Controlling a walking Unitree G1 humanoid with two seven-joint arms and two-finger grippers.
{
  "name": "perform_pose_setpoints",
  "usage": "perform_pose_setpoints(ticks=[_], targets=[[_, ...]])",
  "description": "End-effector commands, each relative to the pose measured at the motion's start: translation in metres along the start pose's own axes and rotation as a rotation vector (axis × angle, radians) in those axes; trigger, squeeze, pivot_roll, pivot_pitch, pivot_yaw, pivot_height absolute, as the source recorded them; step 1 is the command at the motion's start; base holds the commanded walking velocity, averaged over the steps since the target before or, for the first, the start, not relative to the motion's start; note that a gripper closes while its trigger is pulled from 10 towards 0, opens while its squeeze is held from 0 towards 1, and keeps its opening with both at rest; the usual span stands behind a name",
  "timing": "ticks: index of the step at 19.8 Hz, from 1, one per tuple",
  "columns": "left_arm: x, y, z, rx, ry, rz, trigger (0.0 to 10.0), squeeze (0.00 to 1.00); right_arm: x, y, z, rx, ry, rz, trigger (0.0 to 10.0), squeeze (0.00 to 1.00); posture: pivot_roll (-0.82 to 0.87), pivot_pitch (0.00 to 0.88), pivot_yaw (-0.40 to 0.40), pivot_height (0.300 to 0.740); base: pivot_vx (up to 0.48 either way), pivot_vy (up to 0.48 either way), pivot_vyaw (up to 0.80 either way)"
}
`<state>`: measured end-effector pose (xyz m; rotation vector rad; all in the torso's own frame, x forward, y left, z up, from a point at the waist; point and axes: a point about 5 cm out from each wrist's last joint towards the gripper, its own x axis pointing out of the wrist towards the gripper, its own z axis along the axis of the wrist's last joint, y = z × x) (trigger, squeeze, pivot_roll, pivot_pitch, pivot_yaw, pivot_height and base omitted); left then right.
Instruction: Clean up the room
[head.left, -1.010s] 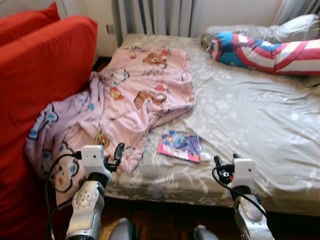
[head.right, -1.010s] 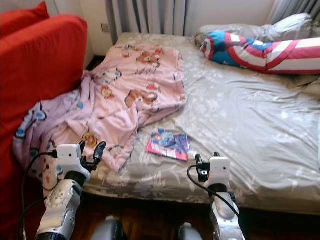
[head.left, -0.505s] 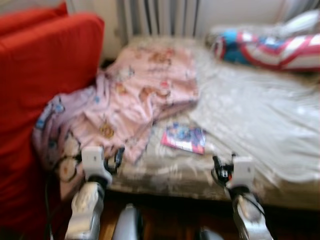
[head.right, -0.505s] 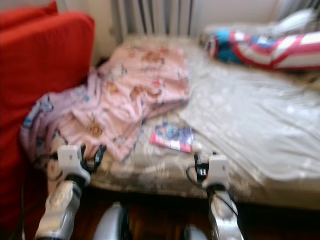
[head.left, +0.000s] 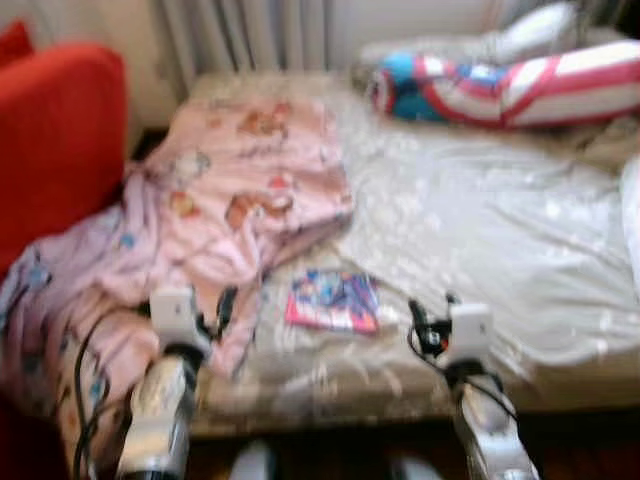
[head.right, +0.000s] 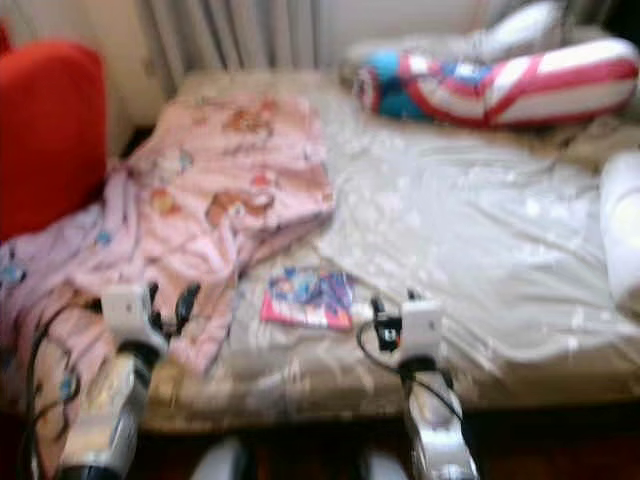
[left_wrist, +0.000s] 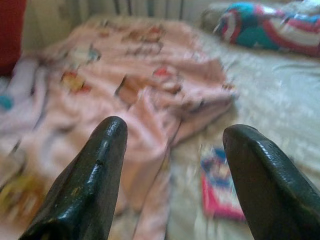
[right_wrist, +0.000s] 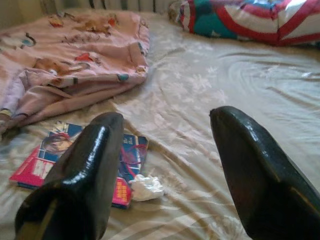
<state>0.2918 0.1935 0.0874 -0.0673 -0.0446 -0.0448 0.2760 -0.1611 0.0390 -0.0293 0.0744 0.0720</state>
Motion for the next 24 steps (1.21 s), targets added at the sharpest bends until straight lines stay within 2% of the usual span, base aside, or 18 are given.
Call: perform_pose_setpoints(ticks=[1, 5, 6, 8, 9, 10, 11, 13, 14, 15, 16, 18, 21, 22, 24], targets=[[-0.001, -0.007, -0.003, -0.018, 0.015, -0.015, 10.0, 0.0, -0.004, -0.008, -0.004, -0.003, 0.018, -0.02, 10.0, 0.0, -0.02, 0.081, -0.014, 0.637, 0.428, 0.0, 0.8], [0.001, -0.009, 0.0, -0.027, -0.004, -0.024, 10.0, 0.0, -0.001, -0.01, -0.006, 0.033, 0.052, -0.02, 10.0, 0.0, -0.02, 0.081, -0.014, 0.637, 0.296, 0.0, 0.0], [0.002, -0.012, 0.001, -0.027, -0.002, -0.04, 10.0, 0.0, 0.001, -0.01, -0.01, 0.032, 0.094, -0.017, 10.0, 0.0, -0.02, 0.085, -0.012, 0.637, 0.0, 0.0, 0.0], [0.003, -0.02, 0.003, -0.038, -0.005, -0.077, 10.0, 0.0, 0.005, -0.01, -0.016, 0.032, 0.162, 0.002, 10.0, 0.0, -0.02, 0.097, -0.008, 0.637, 0.0, 0.0, 0.0], [0.007, -0.03, 0.006, -0.033, -0.01, -0.13, 10.0, 0.0, 0.014, -0.01, -0.016, 0.017, 0.19, 0.011, 10.0, 0.0, -0.01, 0.11, -0.008, 0.637, 0.0, 0.0, 0.0], [0.007, -0.032, 0.007, -0.033, -0.012, -0.137, 10.0, 0.0, 0.015, -0.011, -0.016, 0.014, 0.195, 0.013, 10.0, 0.0, -0.01, 0.11, -0.008, 0.637, 0.0, 0.0, 0.0], [0.012, -0.037, 0.016, -0.054, -0.036, -0.154, 10.0, 0.0, 0.022, -0.015, -0.018, 0.008, 0.259, -0.005, 10.0, 0.0, 0.0, 0.134, -0.004, 0.637, 0.0, 0.0, 0.0], [0.017, -0.043, 0.029, -0.066, -0.065, -0.176, 10.0, 0.0, 0.035, -0.01, -0.013, 0.031, 0.296, 0.017, 10.0, 0.0, 0.01, 0.167, 0.002, 0.637, 0.0, 0.0, 0.0], [0.018, -0.046, 0.035, -0.066, -0.077, -0.195, 10.0, 0.0, 0.038, -0.005, -0.017, -0.018, 0.369, 0.041, 10.0, 0.0, 0.03, 0.198, 0.008, 0.637, 0.0, 0.0, 0.0], [0.017, -0.047, 0.038, -0.069, -0.082, -0.198, 10.0, 0.0, 0.038, -0.003, -0.018, -0.041, 0.387, 0.05, 10.0, 0.0, 0.03, 0.198, 0.008, 0.637, 0.0, 0.0, 0.0], [0.014, -0.049, 0.042, -0.07, -0.089, -0.205, 10.0, 0.0, 0.041, 0.004, -0.017, -0.021, 0.382, 0.072, 10.0, 0.0, 0.06, 0.235, 0.014, 0.637, 0.0, 0.0, 0.0], [0.007, -0.054, 0.051, -0.08, -0.098, -0.227, 10.0, 0.0, 0.044, 0.017, -0.017, -0.061, 0.407, 0.118, 10.0, 0.0, 0.09, 0.286, 0.022, 0.637, 0.0, 0.0, 0.0], [0.006, -0.06, 0.063, -0.113, -0.102, -0.24, 10.0, 0.0, 0.054, 0.025, -0.006, -0.011, 0.376, 0.105, 10.0, 0.0, 0.11, 0.346, 0.041, 0.637, 0.0, 0.0, 0.0], [0.004, -0.061, 0.067, -0.112, -0.104, -0.242, 10.0, 0.0, 0.056, 0.027, -0.004, 0.008, 0.369, 0.097, 10.0, 1.0, 0.12, 0.373, 0.052, 0.637, 0.0, 0.0, 0.0], [0.005, -0.06, 0.074, -0.109, -0.105, -0.24, 10.0, 0.0, 0.063, 0.03, 0.006, 0.02, 0.341, 0.083, 10.0, 1.0, 0.14, 0.405, 0.066, 0.637, 0.0, 0.0, 0.0]])
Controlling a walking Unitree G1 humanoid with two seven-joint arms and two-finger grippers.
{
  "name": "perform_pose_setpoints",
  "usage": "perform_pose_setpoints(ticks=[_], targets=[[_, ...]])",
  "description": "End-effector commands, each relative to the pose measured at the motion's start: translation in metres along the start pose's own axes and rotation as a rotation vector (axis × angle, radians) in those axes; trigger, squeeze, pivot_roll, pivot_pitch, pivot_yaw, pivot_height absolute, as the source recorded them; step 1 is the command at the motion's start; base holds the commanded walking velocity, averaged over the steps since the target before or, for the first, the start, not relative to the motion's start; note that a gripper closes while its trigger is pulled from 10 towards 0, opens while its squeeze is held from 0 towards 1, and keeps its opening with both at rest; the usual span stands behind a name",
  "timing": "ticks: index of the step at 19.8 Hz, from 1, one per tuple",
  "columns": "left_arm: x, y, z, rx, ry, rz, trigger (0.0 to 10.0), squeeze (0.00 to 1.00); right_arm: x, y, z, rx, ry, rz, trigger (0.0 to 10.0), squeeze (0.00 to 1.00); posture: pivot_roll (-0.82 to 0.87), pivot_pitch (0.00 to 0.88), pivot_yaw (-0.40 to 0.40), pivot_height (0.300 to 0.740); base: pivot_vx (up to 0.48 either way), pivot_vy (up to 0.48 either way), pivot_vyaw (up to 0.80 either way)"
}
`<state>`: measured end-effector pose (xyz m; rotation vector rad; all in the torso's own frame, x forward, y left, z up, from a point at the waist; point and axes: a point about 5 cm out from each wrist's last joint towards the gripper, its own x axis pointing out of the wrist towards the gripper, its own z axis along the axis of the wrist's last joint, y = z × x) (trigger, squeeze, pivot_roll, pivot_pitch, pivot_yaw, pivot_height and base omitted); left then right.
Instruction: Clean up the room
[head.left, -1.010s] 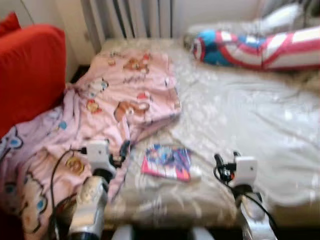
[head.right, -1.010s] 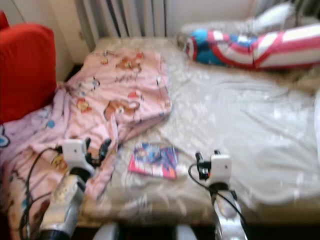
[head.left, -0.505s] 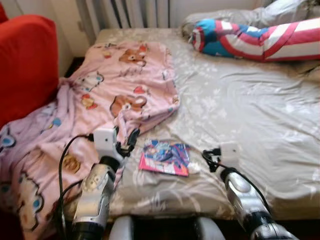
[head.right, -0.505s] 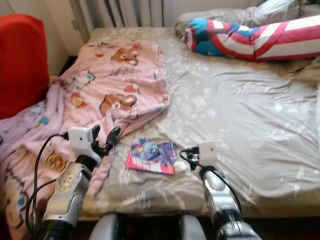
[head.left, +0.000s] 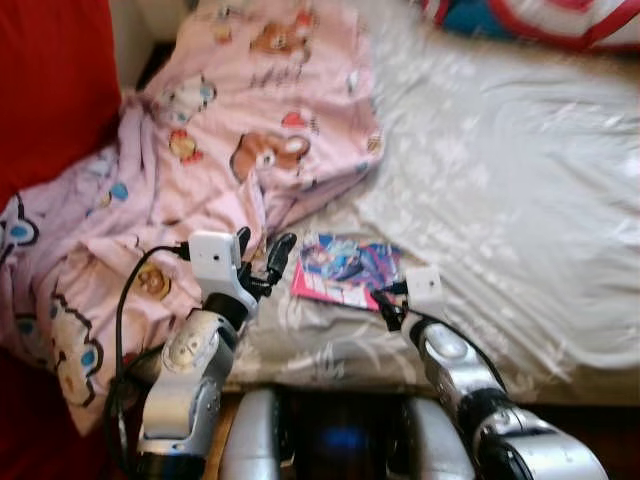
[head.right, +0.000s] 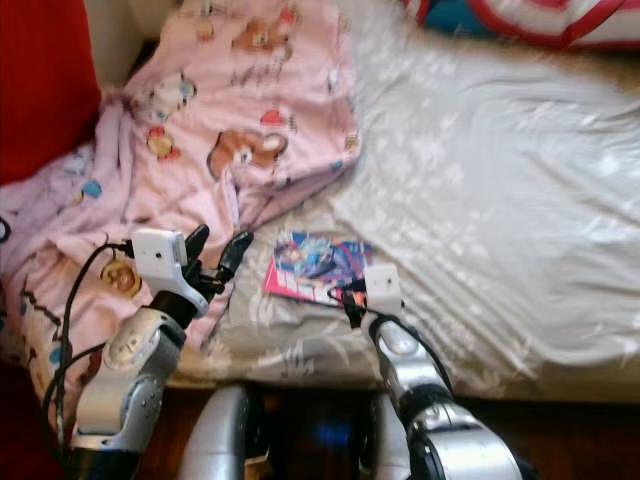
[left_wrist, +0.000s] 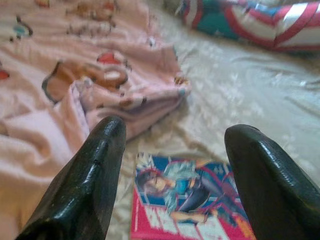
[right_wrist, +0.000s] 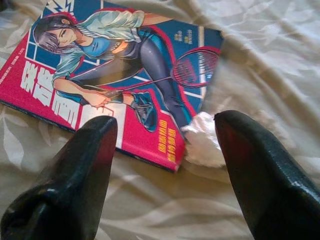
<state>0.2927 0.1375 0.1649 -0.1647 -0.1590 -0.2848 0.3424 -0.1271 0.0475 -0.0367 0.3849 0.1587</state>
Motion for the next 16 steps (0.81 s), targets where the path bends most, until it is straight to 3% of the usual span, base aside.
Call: perform_pose_setpoints(ticks=[1, 2, 7, 8, 11, 12, 13, 16], targets=[[-0.004, 0.002, 0.004, -0.003, 0.001, 0.005, 10.0, 0.0, -0.001, 0.001, -0.008, 0.009, 0.031, -0.027, 10.0, 1.0, 0.15, 0.418, 0.071, 0.637, 0.0, 0.0, 0.0], [-0.008, 0.005, 0.007, 0.007, 0.008, 0.014, 10.0, 0.0, 0.0, -0.001, -0.003, 0.012, 0.02, -0.056, 10.0, 0.03, 0.16, 0.428, 0.076, 0.637, 0.0, 0.0, 0.0], [-0.019, 0.007, 0.013, 0.008, 0.02, 0.035, 10.0, 0.0, 0.001, -0.015, 0.003, 0.028, 0.019, -0.139, 10.0, 0.0, 0.17, 0.437, 0.084, 0.637, 0.0, 0.0, 0.0], [-0.02, 0.007, 0.013, 0.004, 0.024, 0.042, 10.0, 0.0, -0.001, -0.024, 0.001, 0.036, 0.03, -0.182, 10.0, 0.0, 0.17, 0.434, 0.086, 0.637, 0.0, 0.0, 0.0], [-0.022, 0.006, 0.019, 0.003, 0.03, 0.04, 10.0, 0.0, -0.003, -0.032, -0.005, 0.062, 0.061, -0.221, 10.0, 0.0, 0.18, 0.433, 0.085, 0.637, 0.0, 0.0, 0.0], [-0.023, 0.006, 0.022, 0.005, 0.031, 0.041, 10.0, 0.0, -0.004, -0.035, -0.007, 0.074, 0.07, -0.235, 2.2, 0.0, 0.18, 0.433, 0.085, 0.637, 0.0, 0.0, 0.0], [-0.024, 0.006, 0.023, 0.006, 0.031, 0.042, 10.0, 0.0, -0.004, -0.036, -0.007, 0.082, 0.072, -0.242, 0.0, 0.0, 0.19, 0.438, 0.087, 0.637, 0.0, 0.0, 0.0], [-0.027, 0.006, 0.027, 0.014, 0.034, 0.047, 10.0, 0.0, -0.003, -0.035, -0.004, 0.103, 0.071, -0.241, 0.0, 0.0, 0.2, 0.444, 0.084, 0.637, 0.0, 0.0, 0.0]])
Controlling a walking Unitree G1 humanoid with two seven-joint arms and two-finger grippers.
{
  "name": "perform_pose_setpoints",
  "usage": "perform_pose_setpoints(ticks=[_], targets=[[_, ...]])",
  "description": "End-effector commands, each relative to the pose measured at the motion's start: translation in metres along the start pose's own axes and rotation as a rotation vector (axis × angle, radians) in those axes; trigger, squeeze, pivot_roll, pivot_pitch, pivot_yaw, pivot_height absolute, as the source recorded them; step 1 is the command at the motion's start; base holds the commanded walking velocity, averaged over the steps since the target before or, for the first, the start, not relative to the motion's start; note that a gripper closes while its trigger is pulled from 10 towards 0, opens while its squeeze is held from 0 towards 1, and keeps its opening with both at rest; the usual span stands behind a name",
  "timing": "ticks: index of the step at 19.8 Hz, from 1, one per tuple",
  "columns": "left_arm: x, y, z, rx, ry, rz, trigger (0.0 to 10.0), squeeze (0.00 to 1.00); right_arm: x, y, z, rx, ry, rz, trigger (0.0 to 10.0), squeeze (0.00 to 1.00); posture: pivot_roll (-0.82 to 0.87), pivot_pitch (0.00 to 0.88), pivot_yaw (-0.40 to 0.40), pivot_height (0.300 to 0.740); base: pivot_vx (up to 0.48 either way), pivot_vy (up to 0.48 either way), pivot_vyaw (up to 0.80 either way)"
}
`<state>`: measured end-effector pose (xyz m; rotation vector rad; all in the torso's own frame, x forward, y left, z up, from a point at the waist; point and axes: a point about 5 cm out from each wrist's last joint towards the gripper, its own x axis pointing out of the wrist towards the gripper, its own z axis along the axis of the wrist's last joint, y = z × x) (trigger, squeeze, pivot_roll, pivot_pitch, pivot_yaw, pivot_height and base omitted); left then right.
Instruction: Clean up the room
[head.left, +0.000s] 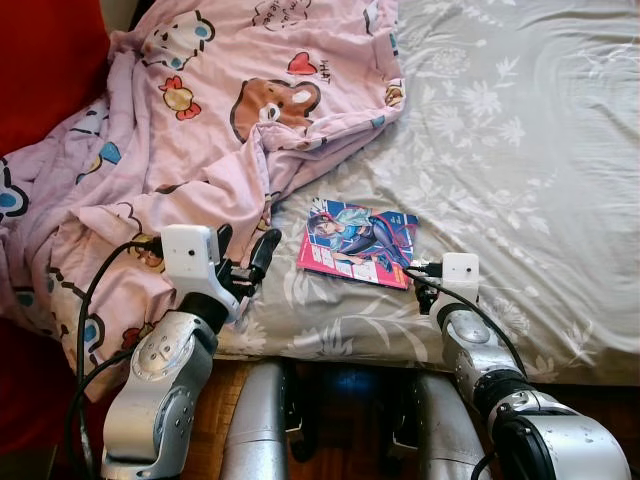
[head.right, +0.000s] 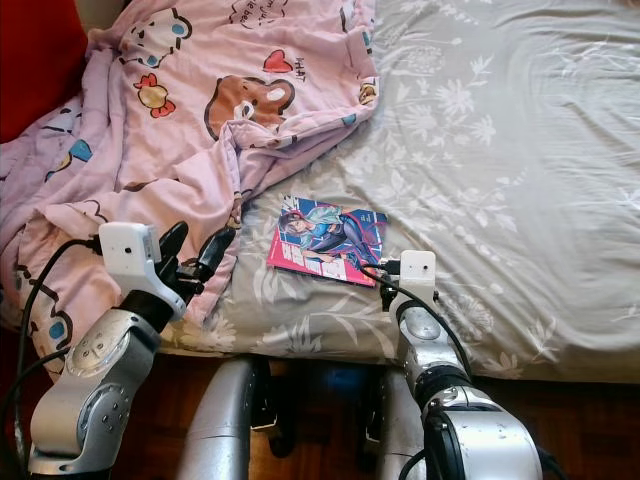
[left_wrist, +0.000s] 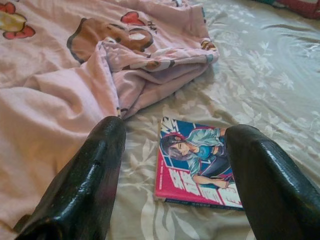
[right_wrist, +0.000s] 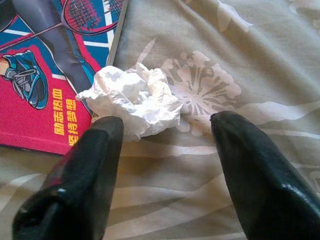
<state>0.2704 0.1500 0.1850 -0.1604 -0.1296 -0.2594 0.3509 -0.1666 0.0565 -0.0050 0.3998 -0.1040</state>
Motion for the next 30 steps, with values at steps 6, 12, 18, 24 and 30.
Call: perform_pose_setpoints(ticks=[6, 12, 18, 24, 30], targets=[[-0.01, 0.002, 0.006, 0.021, 0.011, 0.026, 10.0, 0.0, -0.003, 0.011, -0.015, 0.024, 0.05, 0.044, 0.0, 0.0, 0.21, 0.458, 0.086, 0.637, 0.0, 0.0, 0.0], [-0.016, 0.0, 0.008, 0.024, 0.023, 0.038, 10.0, 0.0, -0.005, 0.009, -0.02, 0.027, 0.061, 0.04, 0.0, 0.0, 0.22, 0.471, 0.09, 0.637, 0.0, 0.0, 0.0], [-0.016, 0.001, 0.008, 0.022, 0.033, 0.046, 10.0, 0.0, -0.004, 0.01, -0.017, 0.015, 0.046, 0.05, 0.0, 0.0, 0.21, 0.472, 0.087, 0.637, 0.0, 0.0, 0.0], [-0.011, 0.004, 0.005, 0.026, 0.031, 0.049, 10.0, 0.0, -0.003, 0.006, -0.013, 0.012, 0.02, 0.025, 0.0, 0.0, 0.19, 0.44, 0.077, 0.637, 0.0, 0.0, 0.0], [0.007, 0.016, -0.006, 0.03, 0.02, 0.059, 10.0, 0.0, -0.004, 0.006, 0.002, 0.025, -0.125, 0.039, 0.0, 0.0, 0.13, 0.313, 0.035, 0.637, 0.0, 0.0, 0.0]])
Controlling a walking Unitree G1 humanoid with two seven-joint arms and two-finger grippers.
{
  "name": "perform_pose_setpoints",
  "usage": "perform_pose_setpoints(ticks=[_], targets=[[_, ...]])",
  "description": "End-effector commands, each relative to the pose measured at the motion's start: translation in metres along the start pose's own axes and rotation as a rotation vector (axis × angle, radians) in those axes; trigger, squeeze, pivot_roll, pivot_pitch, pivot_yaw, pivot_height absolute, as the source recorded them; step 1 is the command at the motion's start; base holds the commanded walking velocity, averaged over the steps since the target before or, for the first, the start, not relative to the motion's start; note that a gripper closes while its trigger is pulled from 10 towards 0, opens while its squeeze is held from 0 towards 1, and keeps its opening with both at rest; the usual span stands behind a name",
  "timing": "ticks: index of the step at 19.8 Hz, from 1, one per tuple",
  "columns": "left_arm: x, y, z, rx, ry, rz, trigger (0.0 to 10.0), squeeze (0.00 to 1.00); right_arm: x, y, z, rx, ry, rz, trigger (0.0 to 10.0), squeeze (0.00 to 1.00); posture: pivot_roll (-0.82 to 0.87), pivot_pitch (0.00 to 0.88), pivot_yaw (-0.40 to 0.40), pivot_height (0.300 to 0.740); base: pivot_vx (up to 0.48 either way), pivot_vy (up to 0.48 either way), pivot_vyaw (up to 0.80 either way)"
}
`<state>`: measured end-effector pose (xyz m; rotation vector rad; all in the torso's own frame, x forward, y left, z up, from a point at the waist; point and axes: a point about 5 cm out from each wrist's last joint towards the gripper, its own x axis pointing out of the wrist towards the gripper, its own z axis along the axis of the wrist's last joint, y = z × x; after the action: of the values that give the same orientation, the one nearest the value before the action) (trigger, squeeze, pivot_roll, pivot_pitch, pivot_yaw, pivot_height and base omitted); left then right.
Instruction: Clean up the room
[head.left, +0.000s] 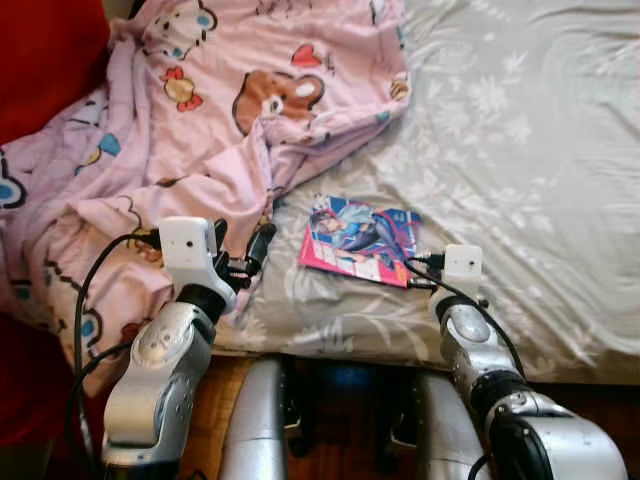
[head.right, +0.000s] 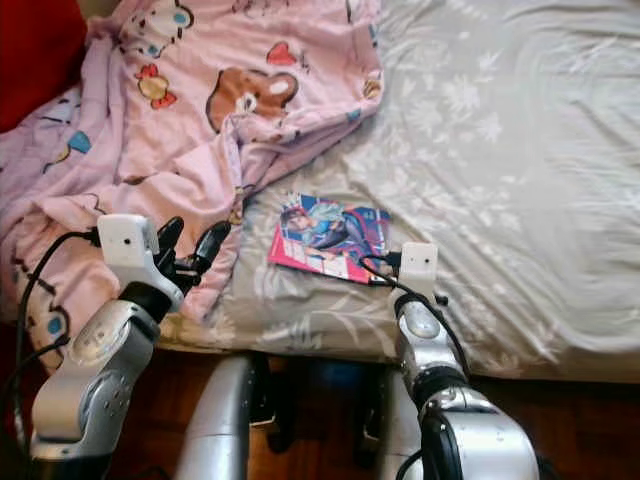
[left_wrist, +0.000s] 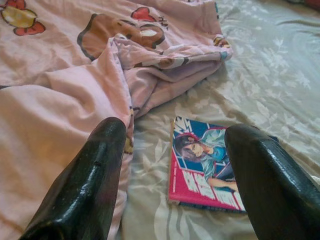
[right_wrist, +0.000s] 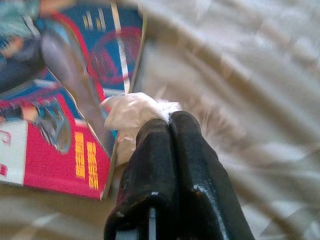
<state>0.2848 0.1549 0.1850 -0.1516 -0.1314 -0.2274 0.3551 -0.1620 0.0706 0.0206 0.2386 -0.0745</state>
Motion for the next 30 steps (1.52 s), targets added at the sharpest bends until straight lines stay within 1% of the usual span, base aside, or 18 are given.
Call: perform_pose_setpoints(ticks=[1, 2, 3, 5, 8, 9, 10, 11, 13, 17, 19, 21, 23, 26, 27, 28, 29, 30], targets=[[-0.005, 0.01, -0.008, 0.022, 0.025, 0.035, 10.0, 0.0, -0.006, 0.0, -0.013, 0.006, 0.014, 0.006, 0.0, 0.0, 0.12, 0.287, 0.029, 0.637, 0.0, 0.0, 0.0], [-0.003, 0.021, -0.018, 0.026, 0.04, 0.068, 10.0, 0.0, -0.01, 0.0, -0.014, 0.001, -0.031, 0.023, 0.0, 0.0, 0.1, 0.234, 0.018, 0.637, 0.0, 0.0, 0.0], [-0.004, 0.026, -0.023, 0.018, 0.043, 0.087, 10.0, 0.0, -0.012, -0.001, -0.016, 0.006, -0.05, 0.021, 0.0, 0.0, 0.09, 0.205, 0.012, 0.637, 0.0, 0.0, 0.0], [-0.002, 0.033, -0.034, 0.006, 0.056, 0.117, 10.0, 0.0, -0.015, -0.003, -0.018, 0.022, -0.067, 0.018, 0.0, 0.0, 0.07, 0.158, 0.008, 0.637, 0.0, 0.0, 0.0], [0.0, 0.04, -0.044, 0.001, 0.056, 0.139, 10.0, 0.0, -0.022, -0.005, -0.019, 0.024, -0.109, 0.025, 0.0, 0.0, 0.05, 0.118, 0.003, 0.637, 0.0, 0.0, 0.0], [0.001, 0.044, -0.047, 0.005, 0.055, 0.156, 10.0, 0.0, -0.023, -0.004, -0.016, 0.01, -0.133, 0.036, 0.5, 0.0, 0.05, 0.103, 0.002, 0.637, 0.0, 0.0, 0.0], [0.002, 0.047, -0.051, 0.009, 0.056, 0.17, 10.0, 0.0, -0.024, -0.004, -0.012, 0.028, -0.156, 0.038, 7.9, 0.0, 0.04, 0.089, -0.001, 0.637, 0.0, 0.0, 0.0], [0.002, 0.048, -0.053, 0.011, 0.061, 0.178, 10.0, 0.0, -0.024, -0.003, -0.011, 0.04, -0.165, 0.042, 10.0, 0.0, 0.04, 0.085, -0.003, 0.637, 0.0, 0.0, 0.0], [-0.001, 0.048, -0.064, 0.022, 0.083, 0.186, 10.0, 0.0, -0.027, -0.001, -0.011, 0.069, -0.184, 0.069, 10.0, 0.0, 0.04, 0.075, -0.007, 0.637, 0.0, 0.0, 0.0], [-0.007, 0.05, -0.078, 0.025, 0.109, 0.201, 10.0, 0.0, -0.029, -0.004, -0.014, 0.055, -0.166, 0.067, 10.0, 0.0, 0.03, 0.06, -0.015, 0.682, 0.0, 0.0, 0.0], [-0.011, 0.055, -0.093, 0.046, 0.16, 0.208, 10.0, 0.0, -0.03, -0.011, -0.026, 0.033, -0.106, 0.043, 10.0, 0.0, 0.03, 0.051, -0.017, 0.707, 0.0, 0.0, 0.0], [-0.015, 0.06, -0.097, 0.066, 0.177, 0.216, 10.0, 0.0, -0.031, -0.019, -0.029, 0.033, -0.098, 0.022, 10.0, 0.0, 0.03, 0.034, -0.016, 0.737, 0.0, 0.0, 0.0], [-0.018, 0.064, -0.104, 0.065, 0.209, 0.22, 10.0, 0.0, -0.034, -0.025, -0.034, 0.033, -0.086, 0.005, 10.0, 0.0, 0.04, 0.02, -0.015, 0.74, 0.0, 0.0, 0.0], [-0.027, 0.068, -0.126, 0.072, 0.301, 0.215, 10.0, 0.0, -0.041, -0.036, -0.054, 0.004, -0.013, -0.03, 10.0, 0.0, 0.04, 0.0, -0.012, 0.74, 0.0, 0.0, 0.0], [-0.033, 0.072, -0.137, 0.075, 0.351, 0.226, 10.0, 0.0, -0.046, -0.04, -0.063, 0.005, 0.016, -0.042, 10.0, 0.0, 0.03, 0.0, -0.01, 0.74, 0.0, 0.0, 0.0], [-0.044, 0.077, -0.15, 0.078, 0.426, 0.24, 10.0, 0.0, -0.052, -0.045, -0.075, 0.007, 0.054, -0.054, 10.0, 0.0, 0.03, 0.0, -0.004, 0.74, 0.0, 0.0, 0.0], [-0.06, 0.086, -0.165, 0.09, 0.52, 0.267, 10.0, 0.0, -0.06, -0.053, -0.093, 0.004, 0.134, -0.079, 10.0, 0.0, 0.03, 0.0, 0.002, 0.74, 0.0, 0.0, 0.0], [-0.069, 0.089, -0.172, 0.092, 0.567, 0.275, 10.0, 0.0, -0.066, -0.058, -0.102, 0.014, 0.172, -0.098, 10.0, 0.0, 0.03, 0.0, 0.004, 0.74, 0.0, 0.0, 0.0]])
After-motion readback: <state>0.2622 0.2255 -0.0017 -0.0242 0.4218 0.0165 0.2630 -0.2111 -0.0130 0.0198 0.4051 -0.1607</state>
